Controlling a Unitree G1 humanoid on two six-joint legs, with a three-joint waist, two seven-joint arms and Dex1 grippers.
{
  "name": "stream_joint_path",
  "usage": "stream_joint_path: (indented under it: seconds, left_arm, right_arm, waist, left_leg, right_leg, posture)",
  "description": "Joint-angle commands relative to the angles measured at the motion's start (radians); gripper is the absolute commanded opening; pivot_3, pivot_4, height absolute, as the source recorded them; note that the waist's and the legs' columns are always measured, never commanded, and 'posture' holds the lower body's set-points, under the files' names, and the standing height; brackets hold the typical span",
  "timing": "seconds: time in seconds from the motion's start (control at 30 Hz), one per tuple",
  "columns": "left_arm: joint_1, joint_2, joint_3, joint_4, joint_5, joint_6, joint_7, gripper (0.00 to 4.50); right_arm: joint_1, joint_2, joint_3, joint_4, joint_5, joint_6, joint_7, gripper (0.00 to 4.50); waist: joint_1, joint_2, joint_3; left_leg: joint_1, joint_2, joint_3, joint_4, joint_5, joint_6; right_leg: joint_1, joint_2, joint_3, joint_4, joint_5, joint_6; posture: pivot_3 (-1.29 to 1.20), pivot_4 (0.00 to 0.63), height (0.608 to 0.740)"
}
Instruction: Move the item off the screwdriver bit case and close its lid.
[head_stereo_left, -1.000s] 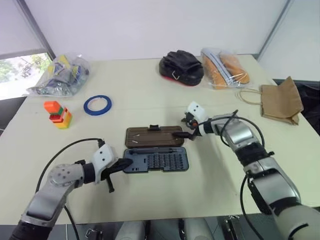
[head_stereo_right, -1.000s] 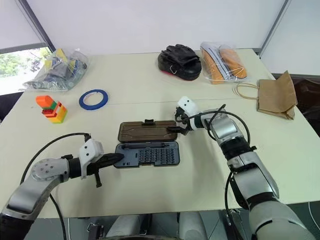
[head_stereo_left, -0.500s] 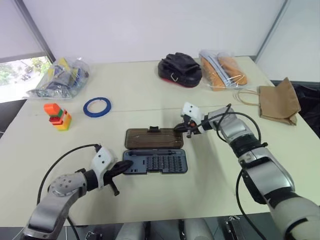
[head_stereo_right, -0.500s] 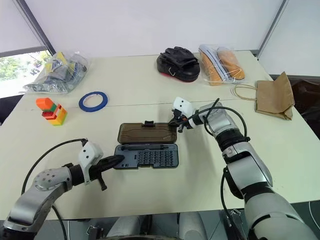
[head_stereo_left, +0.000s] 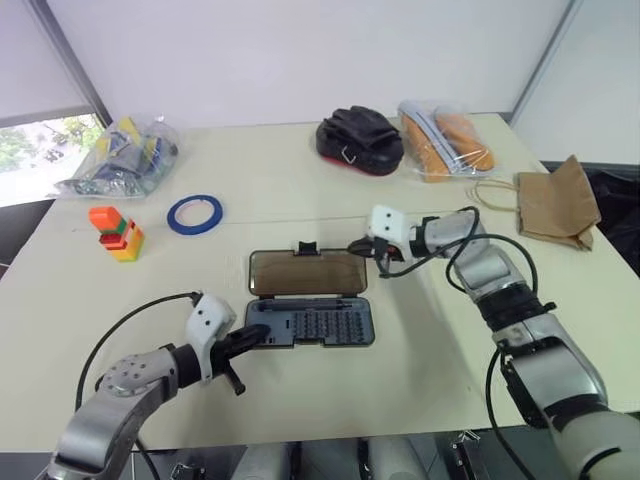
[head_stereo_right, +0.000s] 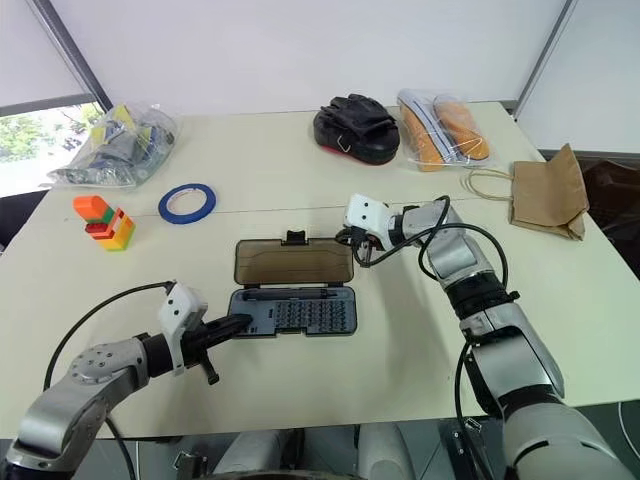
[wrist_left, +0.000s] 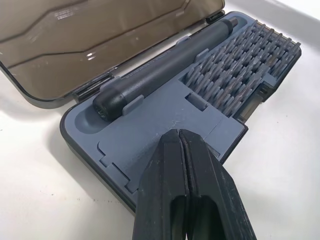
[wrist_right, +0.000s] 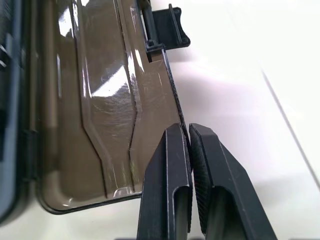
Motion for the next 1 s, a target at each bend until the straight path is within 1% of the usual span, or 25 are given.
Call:
stream_joint_path:
  seconds: [0.03,0.17,0.3,0.37,0.47,0.5,0.57,0.67,0.73,0.8,0.87,1.0]
  left_arm:
    - [0.013,0.012,0.004,0.002,-0.004,0.0,-0.01,0.0]
    - [0.003,0.004,0.049,-0.021,-0.06,0.024,-0.008,0.0]
    - [-0.019,-0.014,0.087,-0.055,-0.144,0.06,0.0,0.0]
    - [-0.041,-0.028,0.127,-0.077,-0.23,0.104,0.013,0.0]
    - [-0.126,-0.043,0.255,-0.084,-0.454,0.189,0.061,0.0]
    - [-0.15,-0.043,0.284,-0.076,-0.495,0.203,0.079,0.0]
    - [-0.209,-0.042,0.336,-0.021,-0.523,0.206,0.121,0.0]
    - [-0.296,-0.03,0.369,0.116,-0.439,0.152,0.163,0.0]
    - [-0.336,0.0,0.308,0.255,-0.288,0.06,0.153,0.0]
    - [-0.376,0.008,0.252,0.382,-0.181,-0.016,0.144,0.0]
    - [-0.406,-0.001,0.216,0.459,-0.134,-0.064,0.114,0.0]
    - [-0.514,-0.045,0.119,0.662,-0.049,-0.164,0.012,0.0]
  right_arm:
    - [0.022,-0.011,-0.023,-0.113,0.016,0.033,-0.013,0.05]
    - [0.06,-0.029,-0.045,-0.229,0.046,0.085,-0.007,0.05]
    - [0.087,-0.039,-0.05,-0.284,0.052,0.105,-0.011,0.05]
    - [0.094,-0.045,-0.049,-0.292,0.048,0.095,-0.014,0.05]
    - [0.093,-0.05,-0.051,-0.278,0.042,0.061,-0.021,0.05]
    - [0.092,-0.051,-0.051,-0.273,0.04,0.053,-0.022,0.05]
    - [0.089,-0.053,-0.047,-0.263,0.037,0.039,-0.024,0.05]
    - [0.085,-0.053,-0.044,-0.254,0.031,0.026,-0.029,0.05]
    - [0.081,-0.051,-0.046,-0.259,0.031,0.025,-0.034,0.05]
    - [0.078,-0.048,-0.047,-0.267,0.03,0.028,-0.039,0.05]
    - [0.076,-0.047,-0.047,-0.271,0.029,0.031,-0.044,0.05]
    - [0.075,-0.046,-0.046,-0.291,0.03,0.045,-0.048,0.05]
  waist:
    - [0.001,0.0,0.0]
    - [0.0,-0.001,0.001]
    - [0.001,-0.001,0.001]
    - [0.002,-0.002,0.001]
    - [0.003,-0.003,0.002]
    - [0.004,-0.003,0.003]
    - [0.003,-0.003,0.003]
    - [0.003,-0.003,0.003]
    - [0.003,-0.003,0.003]
    - [0.005,-0.003,0.003]
    - [0.005,-0.004,0.003]
    - [0.009,-0.005,0.004]
  left_leg:
    - [0.0,0.0,0.0,0.0,0.0,0.0]
    - [-0.003,0.0,0.0,0.0,0.0,0.0]
    - [-0.006,0.001,0.0,0.0,0.0,0.0]
    - [-0.007,0.001,-0.001,0.001,0.0,0.0]
    - [-0.008,0.0,-0.002,0.002,0.0,0.0]
    - [-0.009,0.0,-0.002,0.002,0.0,-0.001]
    - [-0.009,0.0,-0.003,0.002,0.001,-0.001]
    - [-0.009,0.0,-0.003,0.002,0.001,-0.002]
    - [-0.009,0.0,-0.003,0.002,0.001,-0.003]
    - [-0.009,0.0,-0.003,0.002,0.002,-0.003]
    - [-0.01,0.0,-0.003,0.002,0.002,-0.003]
    - [-0.011,-0.001,-0.003,0.002,0.002,-0.003]
  right_leg:
    - [0.0,0.0,0.0,0.0,0.0,-0.001]
    - [-0.002,0.0,0.0,0.0,-0.001,-0.001]
    - [-0.005,0.0,0.0,0.0,-0.001,-0.001]
    - [-0.006,0.0,-0.001,0.0,-0.001,-0.001]
    - [-0.006,0.0,-0.002,0.0,0.0,0.0]
    - [-0.007,0.0,-0.002,0.0,0.0,0.0]
    - [-0.007,0.0,-0.002,0.0,0.0,0.0]
    - [-0.007,0.001,-0.002,0.0,0.0,0.0]
    - [-0.007,0.001,-0.002,0.0,0.0,0.0]
    - [-0.007,0.001,-0.002,-0.001,0.0,0.0]
    - [-0.007,0.001,-0.002,-0.001,0.0,0.0]
    - [-0.008,0.0,-0.003,-0.001,0.0,0.0]
  posture:
    - [0.0,0.15,0.74]
    - [0.0,0.15,0.74]
    - [0.0,0.15,0.74]
    - [0.0,0.15,0.74]
    - [0.0,0.15,0.74]
    - [0.0,0.15,0.74]
    - [0.0,0.15,0.74]
    - [0.0,0.15,0.74]
    - [0.0,0.15,0.74]
    - [0.0,0.15,0.74]
    - [0.0,0.15,0.74]
    - [0.0,0.15,0.74]
